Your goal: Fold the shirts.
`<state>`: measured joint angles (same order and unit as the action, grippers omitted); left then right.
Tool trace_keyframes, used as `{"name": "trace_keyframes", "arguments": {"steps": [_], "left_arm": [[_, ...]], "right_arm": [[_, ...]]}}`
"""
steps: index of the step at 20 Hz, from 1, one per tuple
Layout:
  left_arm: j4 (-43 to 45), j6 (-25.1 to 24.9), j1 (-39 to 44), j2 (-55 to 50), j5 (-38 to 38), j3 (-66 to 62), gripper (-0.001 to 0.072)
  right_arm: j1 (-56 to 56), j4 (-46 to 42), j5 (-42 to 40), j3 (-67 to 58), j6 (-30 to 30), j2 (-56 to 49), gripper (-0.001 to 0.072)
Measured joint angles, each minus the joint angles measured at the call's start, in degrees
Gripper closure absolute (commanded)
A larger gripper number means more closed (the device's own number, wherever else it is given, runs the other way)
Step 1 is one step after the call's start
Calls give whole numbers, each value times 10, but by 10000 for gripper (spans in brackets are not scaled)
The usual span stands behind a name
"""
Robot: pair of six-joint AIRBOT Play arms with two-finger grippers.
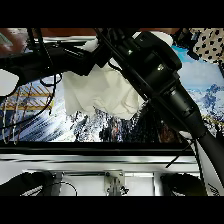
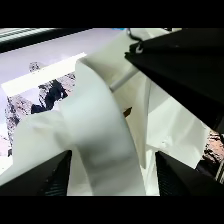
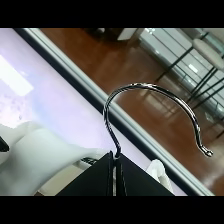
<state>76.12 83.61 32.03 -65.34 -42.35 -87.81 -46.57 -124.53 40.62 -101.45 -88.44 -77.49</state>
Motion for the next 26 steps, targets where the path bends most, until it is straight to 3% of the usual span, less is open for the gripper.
{"name": "trace_keyframes", "arguments": {"steps": [2,5,10,14,19,26], "left_arm": [[1,-29,-8,12,-4,0,79],[20,-73,-25,42,-36,0,22],[68,-116,-76,86,-193,0,15],[79,-201,-95,92,-303,0,-13],[79,-294,-103,70,-345,0,-13],[-25,-394,-106,3,-356,0,-13]], "right_arm": [[0,-4,0,0,-7,3,639],[0,-8,0,0,-16,9,639],[0,-8,8,0,-31,20,639],[0,32,50,0,-34,31,639],[-1,119,92,0,12,41,639],[-1,155,103,0,56,45,639]]}}
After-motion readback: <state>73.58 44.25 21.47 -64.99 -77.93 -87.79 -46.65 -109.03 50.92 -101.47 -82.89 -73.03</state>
